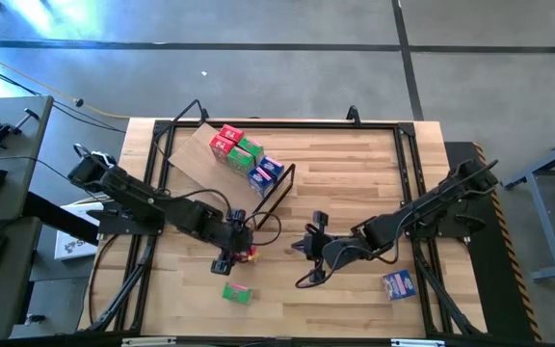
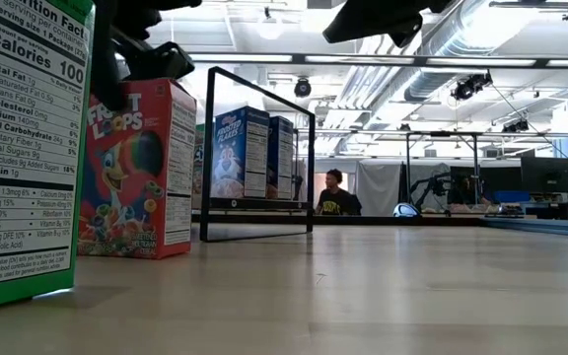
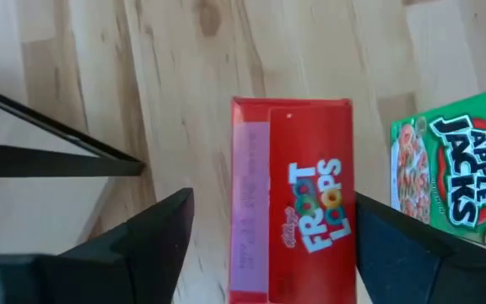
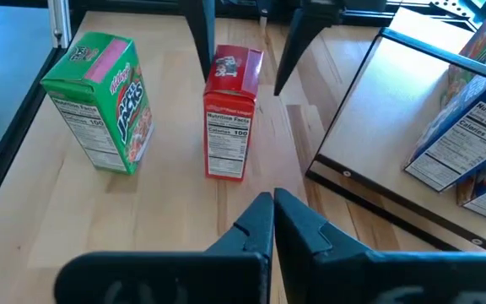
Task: Stack cereal on shelf
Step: Put the red cereal on the shelf
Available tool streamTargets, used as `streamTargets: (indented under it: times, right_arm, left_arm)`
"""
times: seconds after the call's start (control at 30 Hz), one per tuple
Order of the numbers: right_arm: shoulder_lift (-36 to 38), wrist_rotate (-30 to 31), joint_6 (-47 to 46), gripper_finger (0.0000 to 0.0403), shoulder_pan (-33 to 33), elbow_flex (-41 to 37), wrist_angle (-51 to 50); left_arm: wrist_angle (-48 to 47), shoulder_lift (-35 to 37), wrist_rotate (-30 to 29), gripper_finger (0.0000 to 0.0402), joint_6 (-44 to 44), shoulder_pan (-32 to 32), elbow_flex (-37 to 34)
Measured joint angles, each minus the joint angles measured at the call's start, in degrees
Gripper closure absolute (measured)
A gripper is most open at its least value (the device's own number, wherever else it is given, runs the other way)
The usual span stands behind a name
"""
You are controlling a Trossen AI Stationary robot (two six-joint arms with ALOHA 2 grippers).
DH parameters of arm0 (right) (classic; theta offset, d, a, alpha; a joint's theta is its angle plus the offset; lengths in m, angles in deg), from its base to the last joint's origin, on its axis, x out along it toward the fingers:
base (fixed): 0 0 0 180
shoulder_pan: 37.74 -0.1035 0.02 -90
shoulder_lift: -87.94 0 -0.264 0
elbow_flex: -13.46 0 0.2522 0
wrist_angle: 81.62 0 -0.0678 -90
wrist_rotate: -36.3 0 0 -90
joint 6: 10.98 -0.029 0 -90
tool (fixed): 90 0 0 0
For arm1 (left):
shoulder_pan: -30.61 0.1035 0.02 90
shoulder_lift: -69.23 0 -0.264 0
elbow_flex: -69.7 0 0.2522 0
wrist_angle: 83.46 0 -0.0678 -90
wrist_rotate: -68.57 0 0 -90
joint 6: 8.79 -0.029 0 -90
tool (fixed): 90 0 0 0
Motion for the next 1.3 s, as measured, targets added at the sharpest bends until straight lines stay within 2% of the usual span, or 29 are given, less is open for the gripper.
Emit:
streamTargets:
  times: [0.4,0.57,0.77,0.87,1.0,1.3]
  right_arm:
    - [-0.04,-0.17,-0.16,0.0403,0.0,0.0,-0.35]
    - [-0.07,-0.32,-0.17,0.0403,0.0,0.0,-0.56]
    - [-0.09,-1.07,0.39,0.0403,0.0,0.0,-0.6]
    - [-0.09,-1.26,0.87,0.0403,0.07,0.0,-0.6]
    - [-0.09,-1.78,1.4,0.0403,0.34,0.0,-0.76]
    - [-0.09,-3.0,2.79,0.0403,1.07,0.0,-1.41]
  left_arm:
    - [-2.07,0.6,-0.07,0.0237,-5.87,0.56,0.02]
    - [-10.83,4.4,-2.94,0.0263,-9.68,0.61,0.75]
    - [-23.48,13.11,-10.14,0.027,-15.54,2.78,1.75]
    - [-27.59,18.0,-13.56,0.027,-19.73,6.23,1.75]
    - [-27.94,22.78,-13.95,0.027,-27.43,13.14,1.75]
    - [-27.62,25.4,-13.54,0.027,-48.37,29.76,-0.64]
